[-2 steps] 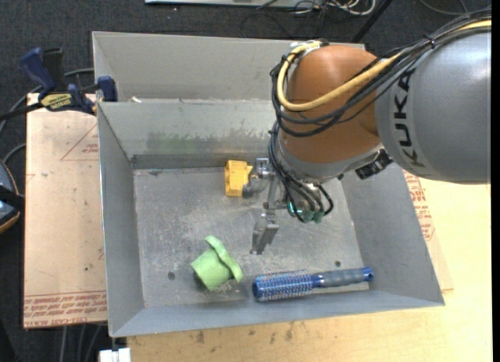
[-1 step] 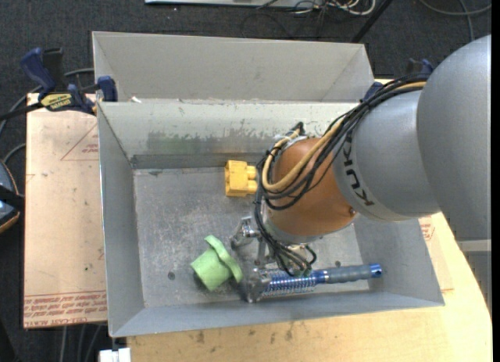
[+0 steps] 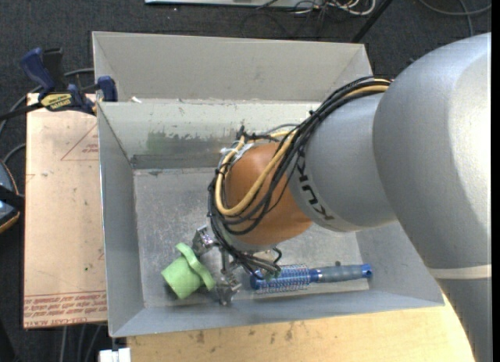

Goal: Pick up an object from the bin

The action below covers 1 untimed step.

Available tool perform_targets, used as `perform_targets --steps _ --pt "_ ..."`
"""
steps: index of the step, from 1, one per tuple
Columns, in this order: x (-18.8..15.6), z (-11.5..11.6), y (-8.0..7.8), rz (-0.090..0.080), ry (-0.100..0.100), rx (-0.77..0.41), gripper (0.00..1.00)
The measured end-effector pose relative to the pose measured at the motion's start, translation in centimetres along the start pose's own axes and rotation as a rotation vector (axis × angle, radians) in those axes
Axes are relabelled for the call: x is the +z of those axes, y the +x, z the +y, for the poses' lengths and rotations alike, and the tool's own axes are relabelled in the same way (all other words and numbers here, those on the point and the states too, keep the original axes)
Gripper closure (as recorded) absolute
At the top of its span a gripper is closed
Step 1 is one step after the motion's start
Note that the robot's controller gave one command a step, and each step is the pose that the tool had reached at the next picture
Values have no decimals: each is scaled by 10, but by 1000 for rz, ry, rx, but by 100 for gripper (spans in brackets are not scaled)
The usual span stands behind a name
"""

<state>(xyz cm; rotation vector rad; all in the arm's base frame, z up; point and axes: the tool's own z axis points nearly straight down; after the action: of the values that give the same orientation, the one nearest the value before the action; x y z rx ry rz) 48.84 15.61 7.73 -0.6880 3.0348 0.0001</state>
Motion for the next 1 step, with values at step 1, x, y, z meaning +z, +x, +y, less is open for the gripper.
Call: perform_targets --steps 1 --pt "4 80 -50 21 -5 -233 0"
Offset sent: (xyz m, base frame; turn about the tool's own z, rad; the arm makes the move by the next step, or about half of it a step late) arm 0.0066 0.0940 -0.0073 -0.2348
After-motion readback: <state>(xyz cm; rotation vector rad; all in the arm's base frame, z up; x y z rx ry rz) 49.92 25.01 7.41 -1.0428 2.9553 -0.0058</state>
